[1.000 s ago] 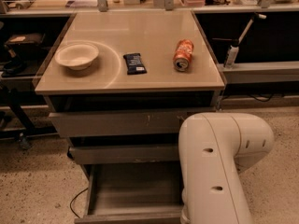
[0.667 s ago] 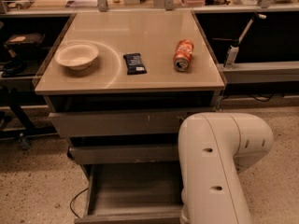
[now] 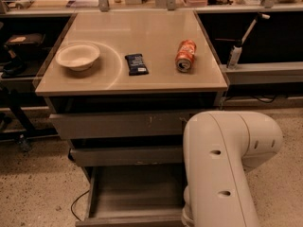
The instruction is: Open bottom drawer
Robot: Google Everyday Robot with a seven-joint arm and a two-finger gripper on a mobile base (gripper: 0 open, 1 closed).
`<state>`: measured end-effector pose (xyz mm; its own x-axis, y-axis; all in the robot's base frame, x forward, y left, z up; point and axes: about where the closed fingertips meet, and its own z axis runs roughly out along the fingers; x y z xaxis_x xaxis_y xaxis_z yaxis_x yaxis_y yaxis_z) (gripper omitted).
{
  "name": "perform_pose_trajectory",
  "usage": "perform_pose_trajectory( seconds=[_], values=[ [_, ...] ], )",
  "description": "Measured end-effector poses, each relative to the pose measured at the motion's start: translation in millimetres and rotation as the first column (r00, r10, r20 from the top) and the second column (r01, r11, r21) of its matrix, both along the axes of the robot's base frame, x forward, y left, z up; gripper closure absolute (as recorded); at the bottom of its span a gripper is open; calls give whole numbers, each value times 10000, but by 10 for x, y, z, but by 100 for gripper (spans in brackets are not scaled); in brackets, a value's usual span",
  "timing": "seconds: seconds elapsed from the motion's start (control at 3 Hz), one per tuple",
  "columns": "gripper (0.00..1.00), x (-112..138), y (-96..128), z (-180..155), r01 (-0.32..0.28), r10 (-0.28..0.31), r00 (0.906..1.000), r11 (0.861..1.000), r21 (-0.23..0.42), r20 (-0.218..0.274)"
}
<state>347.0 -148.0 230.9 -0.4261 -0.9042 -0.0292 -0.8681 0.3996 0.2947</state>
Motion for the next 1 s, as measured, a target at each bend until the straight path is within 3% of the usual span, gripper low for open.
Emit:
perform_pose_trajectory(
  seconds=[0.33,1.0],
  values=[
    [0,114,174,-109,-328,329,9994,9994,101,-89],
    [0,125,479,-591,-1106,1113,9897,9938,135,-903]
  ],
)
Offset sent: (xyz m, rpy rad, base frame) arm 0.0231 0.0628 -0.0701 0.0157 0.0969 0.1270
